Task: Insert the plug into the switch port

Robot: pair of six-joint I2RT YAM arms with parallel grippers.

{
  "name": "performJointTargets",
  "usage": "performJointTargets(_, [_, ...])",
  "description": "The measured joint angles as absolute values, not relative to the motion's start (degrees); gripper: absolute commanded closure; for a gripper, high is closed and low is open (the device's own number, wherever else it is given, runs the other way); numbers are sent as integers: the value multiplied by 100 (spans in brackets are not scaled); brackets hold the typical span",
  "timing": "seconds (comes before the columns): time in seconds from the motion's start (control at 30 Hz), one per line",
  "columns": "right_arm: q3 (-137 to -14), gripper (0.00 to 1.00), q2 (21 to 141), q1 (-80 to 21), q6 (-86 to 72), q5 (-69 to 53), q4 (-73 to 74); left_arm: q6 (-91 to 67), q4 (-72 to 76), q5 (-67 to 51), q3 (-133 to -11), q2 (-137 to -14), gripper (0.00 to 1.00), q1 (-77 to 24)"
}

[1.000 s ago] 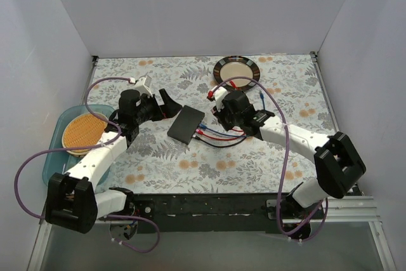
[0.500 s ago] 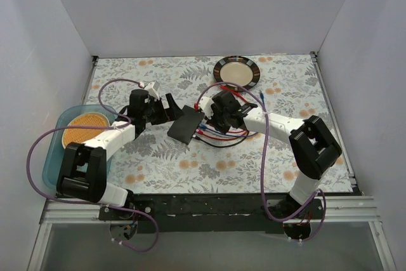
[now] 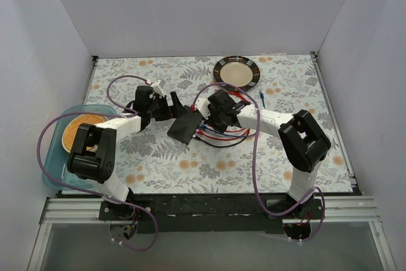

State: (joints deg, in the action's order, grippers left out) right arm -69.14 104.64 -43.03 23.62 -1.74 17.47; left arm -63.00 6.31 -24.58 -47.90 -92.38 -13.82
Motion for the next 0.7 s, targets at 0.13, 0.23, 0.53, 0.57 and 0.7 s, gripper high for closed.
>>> performJointTargets(0.13, [-7019, 99, 10630, -4294, 2399, -154, 1806, -6276, 670, -2624, -4886, -9544, 13, -1365])
performJointTargets(0.23, [-7109, 99, 10722, -4283, 2405, -134, 1881, -6250, 676, -2738, -4958, -9688, 16, -1365])
performJointTargets(0.53, [-7605, 99, 11155, -4252, 2388, 224, 2123, -6180, 786, -2908, -5076, -9826, 24, -1363])
performJointTargets(0.57, [-7669, 99, 11201, -4246, 2381, 255, 2171, -6173, 790, -2919, -5078, -9830, 24, -1361])
performJointTargets(0.7, [-7891, 99, 11384, -4211, 2359, 325, 2270, -6152, 799, -2943, -5087, -9896, 28, -1363])
